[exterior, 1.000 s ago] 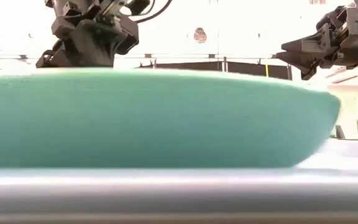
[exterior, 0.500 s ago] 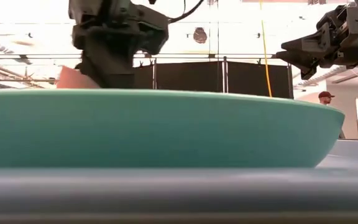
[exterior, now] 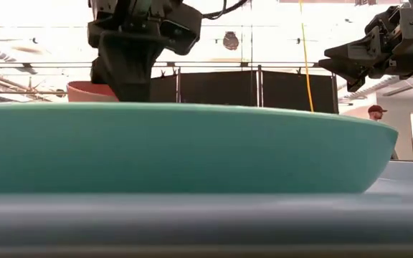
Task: Set up tray
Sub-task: Put the blue plate on the blue tray at the bottom of the pink cup, then put the blue bowl on top of the blue plate on the blue tray
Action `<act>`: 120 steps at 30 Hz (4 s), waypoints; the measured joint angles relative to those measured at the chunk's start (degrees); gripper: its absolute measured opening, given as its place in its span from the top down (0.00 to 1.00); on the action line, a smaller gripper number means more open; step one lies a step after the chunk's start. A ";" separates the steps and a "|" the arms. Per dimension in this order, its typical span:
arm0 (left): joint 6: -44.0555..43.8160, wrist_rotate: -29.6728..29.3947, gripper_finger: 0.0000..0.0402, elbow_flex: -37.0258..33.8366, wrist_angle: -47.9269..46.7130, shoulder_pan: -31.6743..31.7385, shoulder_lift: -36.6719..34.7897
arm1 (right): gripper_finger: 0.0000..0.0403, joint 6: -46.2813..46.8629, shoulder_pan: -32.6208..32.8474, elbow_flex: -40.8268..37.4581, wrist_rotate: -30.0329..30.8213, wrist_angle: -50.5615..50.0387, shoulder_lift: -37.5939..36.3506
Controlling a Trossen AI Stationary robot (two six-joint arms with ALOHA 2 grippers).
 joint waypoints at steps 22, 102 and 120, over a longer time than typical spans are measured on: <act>15.61 -6.26 1.00 8.53 -2.82 -0.15 0.07 | 0.62 0.00 -0.02 0.02 0.09 0.00 0.00; 27.00 -33.11 0.98 35.87 -36.34 0.59 -1.29 | 0.62 1.51 -0.02 0.02 -1.33 -0.29 0.57; 23.35 -13.77 0.97 -23.71 -9.00 49.21 -47.41 | 0.62 3.17 0.01 0.02 -4.39 -0.92 0.72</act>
